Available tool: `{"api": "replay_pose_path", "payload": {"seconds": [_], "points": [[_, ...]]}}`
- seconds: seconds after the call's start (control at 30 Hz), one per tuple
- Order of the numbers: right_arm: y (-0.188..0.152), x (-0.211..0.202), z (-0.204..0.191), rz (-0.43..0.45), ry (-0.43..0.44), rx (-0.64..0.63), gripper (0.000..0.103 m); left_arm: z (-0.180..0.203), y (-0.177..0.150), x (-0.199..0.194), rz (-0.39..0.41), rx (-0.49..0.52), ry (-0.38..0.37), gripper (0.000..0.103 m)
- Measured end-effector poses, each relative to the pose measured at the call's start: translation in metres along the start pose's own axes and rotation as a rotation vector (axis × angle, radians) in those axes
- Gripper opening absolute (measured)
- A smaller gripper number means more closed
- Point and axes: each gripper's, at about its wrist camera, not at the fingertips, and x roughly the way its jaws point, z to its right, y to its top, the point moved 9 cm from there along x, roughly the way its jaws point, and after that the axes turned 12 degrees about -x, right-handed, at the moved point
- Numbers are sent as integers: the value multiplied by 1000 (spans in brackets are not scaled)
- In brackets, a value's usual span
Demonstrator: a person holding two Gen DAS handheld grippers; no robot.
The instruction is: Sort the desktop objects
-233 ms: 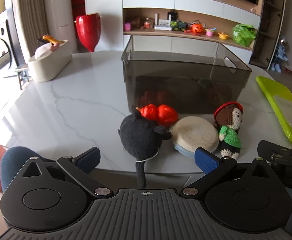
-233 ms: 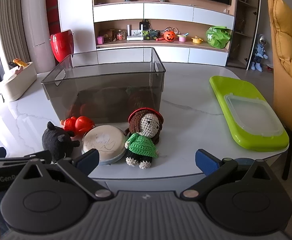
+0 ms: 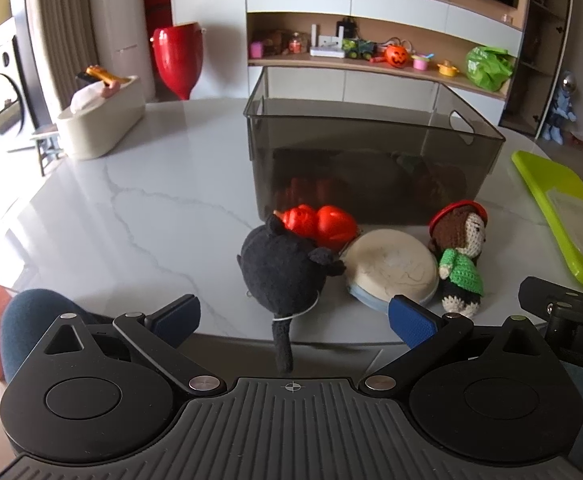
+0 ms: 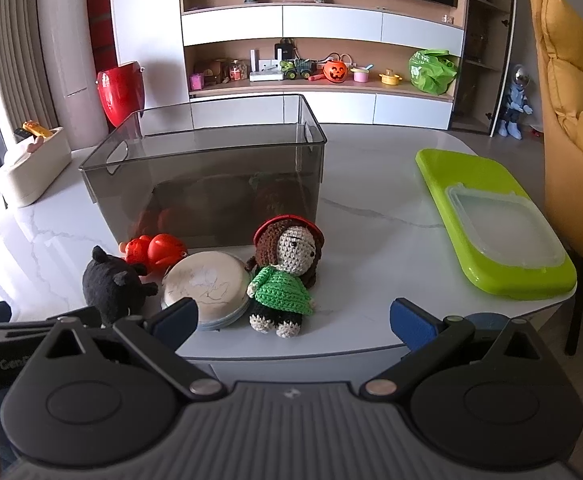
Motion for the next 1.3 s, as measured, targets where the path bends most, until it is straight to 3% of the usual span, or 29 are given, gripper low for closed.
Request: {"api": "replay_pose_path", "payload": {"seconds": [1.3], "points": [[-6, 6, -5, -35, 19, 6, 103, 1, -4, 2, -16, -21, -27, 103]]}}
